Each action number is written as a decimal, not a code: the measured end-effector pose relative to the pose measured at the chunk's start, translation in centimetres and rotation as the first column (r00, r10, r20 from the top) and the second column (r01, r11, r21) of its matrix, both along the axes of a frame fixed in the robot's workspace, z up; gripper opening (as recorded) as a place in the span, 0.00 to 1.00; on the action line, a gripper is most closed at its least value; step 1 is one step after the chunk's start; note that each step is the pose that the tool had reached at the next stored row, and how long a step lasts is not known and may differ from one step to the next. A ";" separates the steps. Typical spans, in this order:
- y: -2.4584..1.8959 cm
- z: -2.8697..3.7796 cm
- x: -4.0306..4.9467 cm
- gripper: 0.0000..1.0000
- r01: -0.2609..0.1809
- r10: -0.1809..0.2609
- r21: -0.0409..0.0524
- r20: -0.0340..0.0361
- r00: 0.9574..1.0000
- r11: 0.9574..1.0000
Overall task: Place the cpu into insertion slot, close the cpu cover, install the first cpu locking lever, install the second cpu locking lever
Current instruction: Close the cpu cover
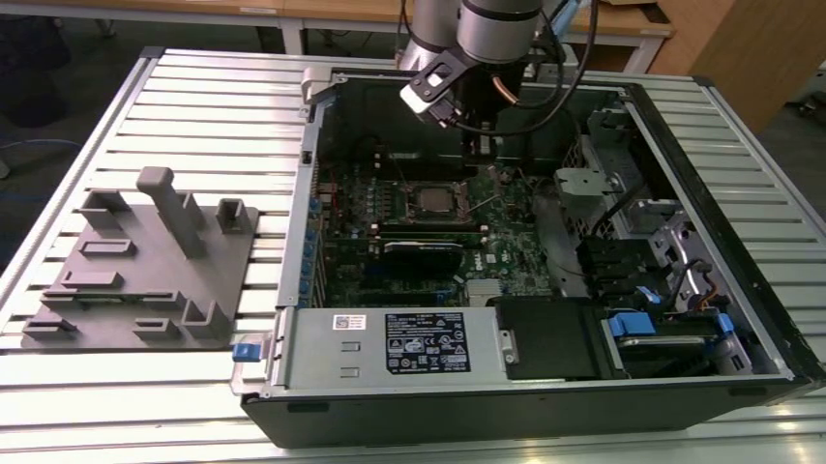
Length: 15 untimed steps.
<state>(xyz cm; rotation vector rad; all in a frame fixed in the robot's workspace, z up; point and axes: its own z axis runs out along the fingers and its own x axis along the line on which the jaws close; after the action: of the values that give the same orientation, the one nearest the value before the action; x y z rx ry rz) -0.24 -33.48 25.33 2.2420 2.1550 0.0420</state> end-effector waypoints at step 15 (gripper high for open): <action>0.00 0.53 0.69 0.10 0.000 0.000 0.000 0.000 1.000 1.000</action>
<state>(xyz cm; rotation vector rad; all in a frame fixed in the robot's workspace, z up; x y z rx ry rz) 0.45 -33.48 25.86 2.2421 2.1549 0.0420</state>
